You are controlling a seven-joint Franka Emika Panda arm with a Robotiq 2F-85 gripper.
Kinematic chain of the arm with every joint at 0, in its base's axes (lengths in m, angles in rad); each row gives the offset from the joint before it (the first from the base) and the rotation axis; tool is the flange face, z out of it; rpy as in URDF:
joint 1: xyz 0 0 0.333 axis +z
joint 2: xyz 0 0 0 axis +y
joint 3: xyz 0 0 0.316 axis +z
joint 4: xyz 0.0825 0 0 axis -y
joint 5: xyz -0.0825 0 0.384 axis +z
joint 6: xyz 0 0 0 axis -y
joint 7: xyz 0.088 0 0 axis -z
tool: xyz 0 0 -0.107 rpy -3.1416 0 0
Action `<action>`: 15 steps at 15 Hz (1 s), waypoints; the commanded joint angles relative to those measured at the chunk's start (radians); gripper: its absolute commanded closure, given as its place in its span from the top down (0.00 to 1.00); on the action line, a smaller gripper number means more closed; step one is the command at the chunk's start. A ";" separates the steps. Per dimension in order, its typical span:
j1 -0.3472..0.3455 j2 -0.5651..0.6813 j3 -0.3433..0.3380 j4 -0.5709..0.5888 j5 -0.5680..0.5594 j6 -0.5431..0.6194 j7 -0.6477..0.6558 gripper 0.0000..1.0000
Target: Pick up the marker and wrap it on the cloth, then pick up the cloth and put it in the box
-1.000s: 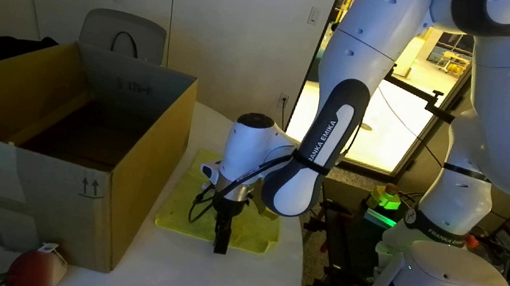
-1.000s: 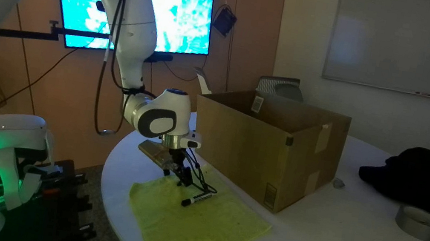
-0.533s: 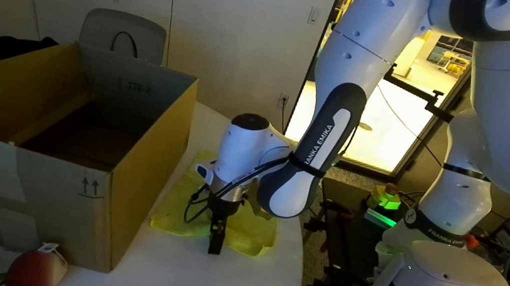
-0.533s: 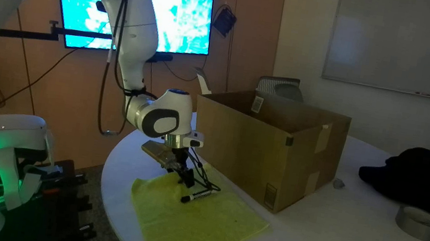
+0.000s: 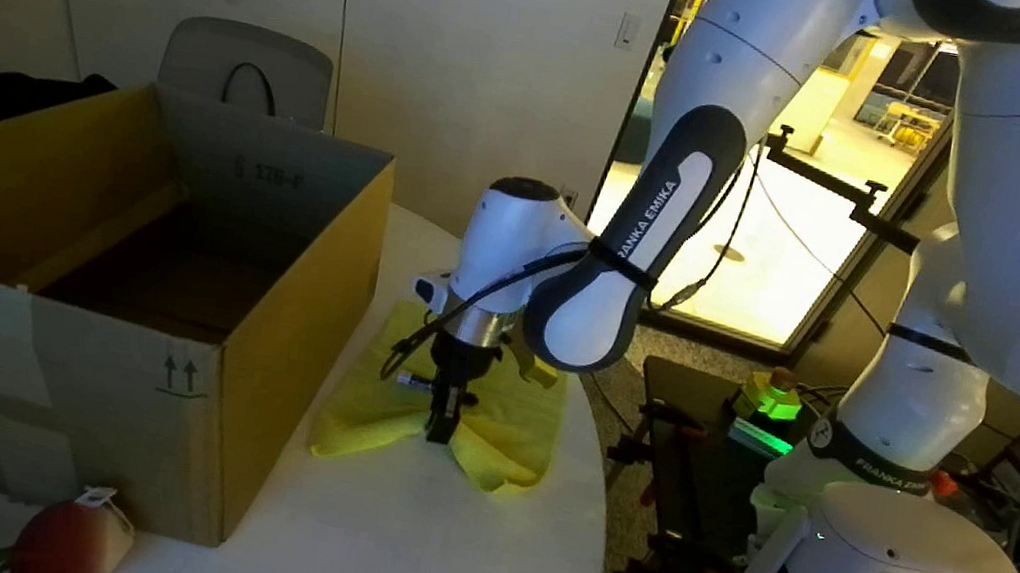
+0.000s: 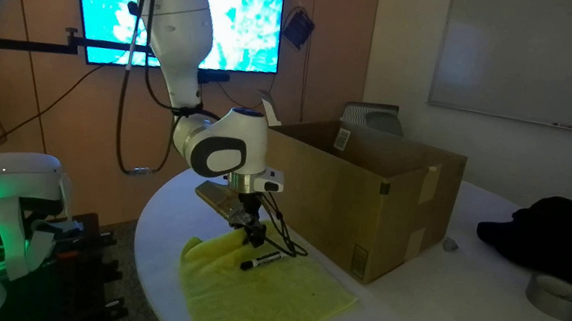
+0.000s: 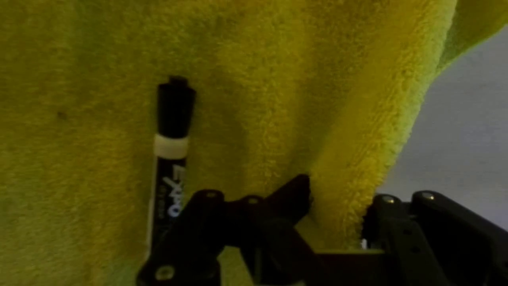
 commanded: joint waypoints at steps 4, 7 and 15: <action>-0.169 -0.163 0.043 -0.112 0.091 0.052 -0.036 0.12; -0.195 -0.194 0.014 -0.128 0.145 0.110 0.008 0.12; -0.194 -0.202 -0.140 -0.134 0.231 0.201 0.191 0.12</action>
